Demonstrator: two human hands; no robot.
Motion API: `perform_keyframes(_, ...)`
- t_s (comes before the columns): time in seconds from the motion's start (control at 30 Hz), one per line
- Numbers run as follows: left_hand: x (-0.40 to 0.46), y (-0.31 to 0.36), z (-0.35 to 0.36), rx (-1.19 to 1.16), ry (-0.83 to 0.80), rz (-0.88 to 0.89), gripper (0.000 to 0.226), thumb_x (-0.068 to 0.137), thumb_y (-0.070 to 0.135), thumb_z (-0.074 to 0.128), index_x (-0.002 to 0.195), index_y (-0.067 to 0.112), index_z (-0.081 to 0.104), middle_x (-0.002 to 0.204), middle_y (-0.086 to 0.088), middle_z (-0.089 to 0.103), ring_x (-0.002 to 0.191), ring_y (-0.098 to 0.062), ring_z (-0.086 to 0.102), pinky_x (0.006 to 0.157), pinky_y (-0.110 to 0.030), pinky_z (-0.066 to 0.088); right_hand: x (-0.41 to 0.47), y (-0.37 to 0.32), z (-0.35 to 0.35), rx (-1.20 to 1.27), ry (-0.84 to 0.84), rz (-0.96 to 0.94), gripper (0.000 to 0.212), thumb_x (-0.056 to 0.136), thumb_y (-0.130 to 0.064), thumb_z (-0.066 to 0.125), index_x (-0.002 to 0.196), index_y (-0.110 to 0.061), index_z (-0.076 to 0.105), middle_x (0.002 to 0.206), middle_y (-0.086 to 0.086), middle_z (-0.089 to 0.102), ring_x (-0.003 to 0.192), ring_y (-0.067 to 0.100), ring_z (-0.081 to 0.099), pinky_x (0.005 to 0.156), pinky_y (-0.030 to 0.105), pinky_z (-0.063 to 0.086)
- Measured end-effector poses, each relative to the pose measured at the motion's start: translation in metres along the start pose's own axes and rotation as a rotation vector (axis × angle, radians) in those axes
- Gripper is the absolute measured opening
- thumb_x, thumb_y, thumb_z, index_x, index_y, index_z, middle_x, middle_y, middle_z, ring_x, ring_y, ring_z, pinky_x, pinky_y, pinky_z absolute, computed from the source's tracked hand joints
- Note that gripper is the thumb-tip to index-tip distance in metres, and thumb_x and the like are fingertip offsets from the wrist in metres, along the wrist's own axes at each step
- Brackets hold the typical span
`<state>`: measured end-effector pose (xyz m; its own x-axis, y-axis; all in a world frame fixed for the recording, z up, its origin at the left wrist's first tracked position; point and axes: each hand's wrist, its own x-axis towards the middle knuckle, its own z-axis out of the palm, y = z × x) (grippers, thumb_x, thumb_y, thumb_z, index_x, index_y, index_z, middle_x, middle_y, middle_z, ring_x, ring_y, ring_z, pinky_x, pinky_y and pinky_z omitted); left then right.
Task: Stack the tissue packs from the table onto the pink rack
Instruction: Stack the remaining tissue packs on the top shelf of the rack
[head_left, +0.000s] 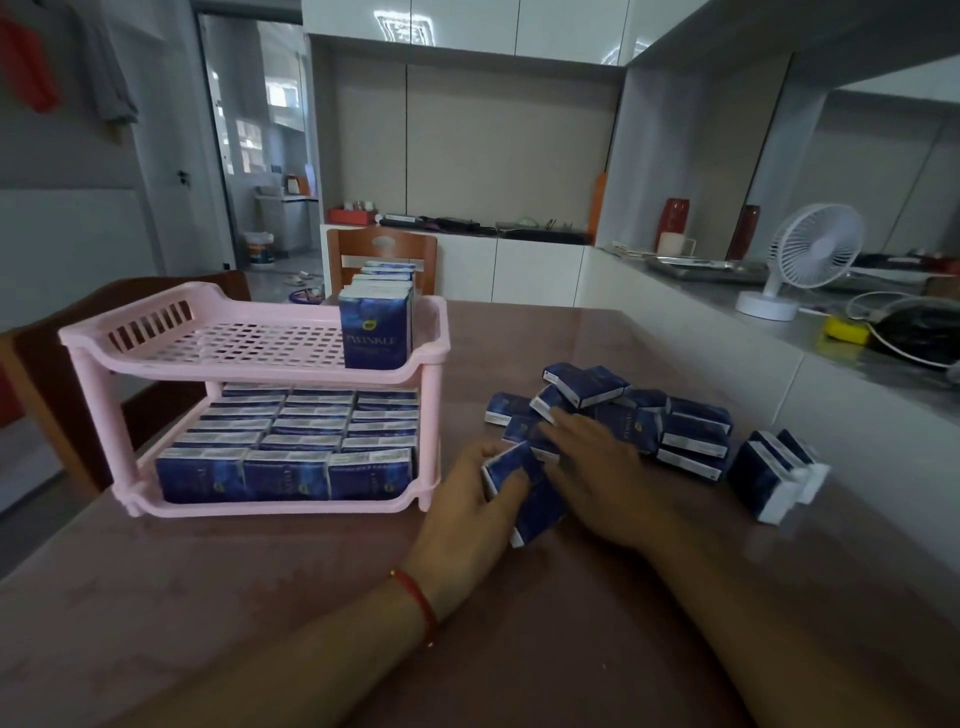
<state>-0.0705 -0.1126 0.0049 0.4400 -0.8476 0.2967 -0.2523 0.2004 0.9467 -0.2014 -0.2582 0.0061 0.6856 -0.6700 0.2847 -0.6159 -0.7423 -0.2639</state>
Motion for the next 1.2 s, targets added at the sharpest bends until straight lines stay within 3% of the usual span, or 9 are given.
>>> perform_keyframes(0.07, -0.001, -0.001, -0.002, 0.063, 0.009, 0.047, 0.013, 0.098, 0.02, 0.059, 0.109, 0.024, 0.052, 0.103, 0.001, 0.068, 0.091, -0.015, 0.069, 0.074, -0.032, 0.059, 0.002, -0.003, 0.004, -0.073, -0.043, -0.015, 0.045, 0.102, -0.042, 0.044, 0.145, -0.03, 0.042, 0.162, -0.01, 0.026, 0.151, 0.009, 0.013, 0.117, 0.044, 0.016)
perform_keyframes(0.17, -0.005, 0.004, -0.004, -0.049, -0.039, 0.049, 0.015, 0.099, 0.018, 0.056, 0.111, 0.022, 0.046, 0.106, -0.007, 0.066, 0.075, -0.022, 0.074, 0.053, -0.032, 0.059, 0.002, -0.013, -0.006, -0.009, 0.068, 0.017, 0.014, 0.095, -0.039, 0.056, 0.106, -0.03, 0.055, 0.128, -0.009, 0.057, 0.128, 0.012, 0.045, 0.105, 0.037, 0.021)
perform_keyframes(0.27, -0.009, 0.007, -0.006, -0.09, -0.063, 0.055, 0.018, 0.099, 0.018, 0.057, 0.114, 0.024, 0.048, 0.109, -0.004, 0.066, 0.078, -0.022, 0.076, 0.053, -0.034, 0.06, -0.005, -0.015, -0.018, 0.003, 0.009, 0.053, 0.019, 0.09, -0.042, 0.063, 0.095, -0.032, 0.048, 0.1, -0.011, 0.061, 0.099, 0.013, 0.057, 0.098, 0.039, 0.032)
perform_keyframes(0.43, -0.008, 0.001, -0.007, -0.014, -0.062, 0.062, 0.038, 0.088, 0.006, 0.067, 0.11, 0.033, 0.052, 0.106, -0.002, 0.068, 0.083, -0.02, 0.075, 0.062, -0.043, 0.063, -0.017, -0.006, -0.043, 0.256, -0.116, 0.215, 0.065, 0.079, -0.035, 0.08, 0.135, -0.025, 0.048, 0.127, -0.005, 0.056, 0.105, 0.011, 0.055, 0.082, 0.024, 0.045)
perform_keyframes(0.6, -0.007, 0.0, -0.008, 0.056, -0.055, 0.097, 0.053, 0.08, 0.007, 0.072, 0.12, 0.037, 0.053, 0.11, 0.007, 0.069, 0.089, -0.016, 0.073, 0.075, -0.044, 0.062, -0.027, -0.007, -0.071, 0.732, -0.058, 0.117, 0.039, 0.08, -0.026, 0.08, 0.11, -0.041, 0.06, 0.107, -0.022, 0.067, 0.099, -0.007, 0.065, 0.072, 0.011, 0.05)
perform_keyframes(0.7, -0.009, 0.002, -0.009, 0.113, -0.108, 0.166, 0.07, 0.069, 0.006, 0.076, 0.13, 0.031, 0.05, 0.118, 0.013, 0.066, 0.103, -0.004, 0.066, 0.082, -0.037, 0.061, -0.029, -0.018, -0.065, 0.688, -0.174, 0.047, 0.05, 0.069, -0.034, 0.089, 0.109, -0.041, 0.059, 0.107, -0.016, 0.072, 0.098, -0.002, 0.068, 0.086, 0.025, 0.057)
perform_keyframes(0.8, -0.011, 0.004, -0.008, 0.063, -0.202, 0.148, 0.082, 0.067, 0.002, 0.075, 0.139, 0.024, 0.044, 0.125, 0.008, 0.065, 0.11, -0.01, 0.067, 0.088, -0.038, 0.059, -0.029, -0.031, -0.052, 0.587, -0.198, 0.001, 0.063, 0.062, -0.039, 0.092, 0.113, -0.038, 0.055, 0.11, -0.012, 0.07, 0.096, 0.001, 0.069, 0.084, 0.028, 0.06)
perform_keyframes(0.97, -0.012, 0.007, -0.009, -0.012, -0.249, 0.182, 0.066, 0.081, -0.006, 0.073, 0.136, 0.018, 0.047, 0.127, 0.002, 0.065, 0.115, -0.011, 0.065, 0.09, -0.022, 0.053, -0.028, -0.038, -0.043, 0.48, -0.135, -0.072, 0.069, 0.059, -0.043, 0.091, 0.116, -0.037, 0.053, 0.11, -0.015, 0.066, 0.096, -0.001, 0.064, 0.086, 0.03, 0.057)
perform_keyframes(1.2, -0.01, 0.004, -0.008, 0.078, -0.205, 0.192, 0.046, 0.088, 0.011, 0.07, 0.13, 0.021, 0.054, 0.122, 0.001, 0.067, 0.113, -0.017, 0.066, 0.097, -0.043, 0.054, -0.026, -0.031, -0.04, 0.52, -0.226, -0.096, 0.077, 0.056, -0.041, 0.094, 0.12, -0.037, 0.052, 0.116, -0.014, 0.065, 0.104, 0.006, 0.065, 0.089, 0.037, 0.058)
